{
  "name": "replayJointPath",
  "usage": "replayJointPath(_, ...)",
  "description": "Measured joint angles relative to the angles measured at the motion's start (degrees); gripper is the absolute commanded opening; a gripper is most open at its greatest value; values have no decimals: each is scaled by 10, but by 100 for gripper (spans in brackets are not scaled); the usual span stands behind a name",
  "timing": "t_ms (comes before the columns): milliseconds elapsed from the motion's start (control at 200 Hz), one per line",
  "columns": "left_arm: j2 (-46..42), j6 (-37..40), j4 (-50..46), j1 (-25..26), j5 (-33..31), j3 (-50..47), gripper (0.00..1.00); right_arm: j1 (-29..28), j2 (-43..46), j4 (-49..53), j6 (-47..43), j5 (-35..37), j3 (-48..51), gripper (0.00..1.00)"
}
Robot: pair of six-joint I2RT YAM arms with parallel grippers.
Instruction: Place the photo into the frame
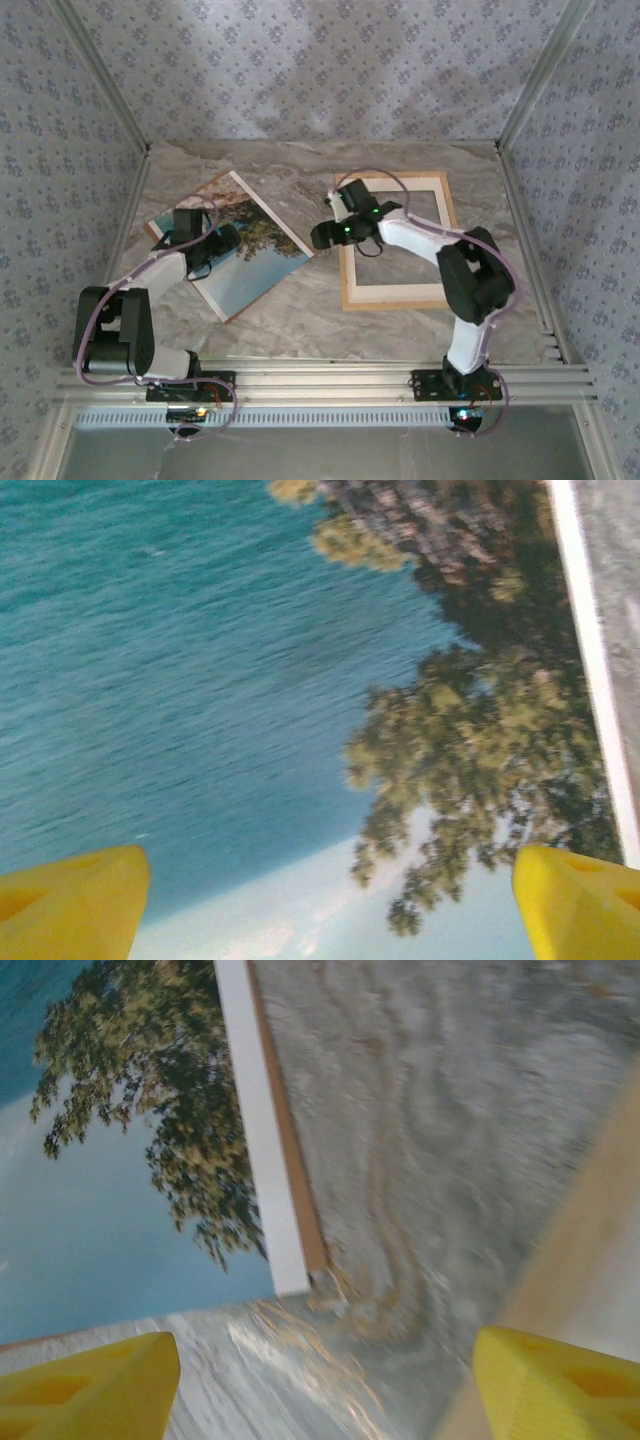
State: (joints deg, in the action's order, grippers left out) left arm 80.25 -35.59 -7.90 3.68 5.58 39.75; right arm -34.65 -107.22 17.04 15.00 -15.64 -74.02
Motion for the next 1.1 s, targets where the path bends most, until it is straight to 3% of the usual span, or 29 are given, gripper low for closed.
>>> replayJointPath(480, 17, 2, 5, -10, 8, -27, 93, -73, -136, 4, 6, 23, -117, 77)
replayJointPath(905, 18, 2, 73, -11, 22, -54, 92, -73, -142, 9, 17, 19, -118, 73)
replayJointPath(1100, 25, -9, 116, 4, 57, -63, 92, -64, -124, -15, 43, -17, -86, 73)
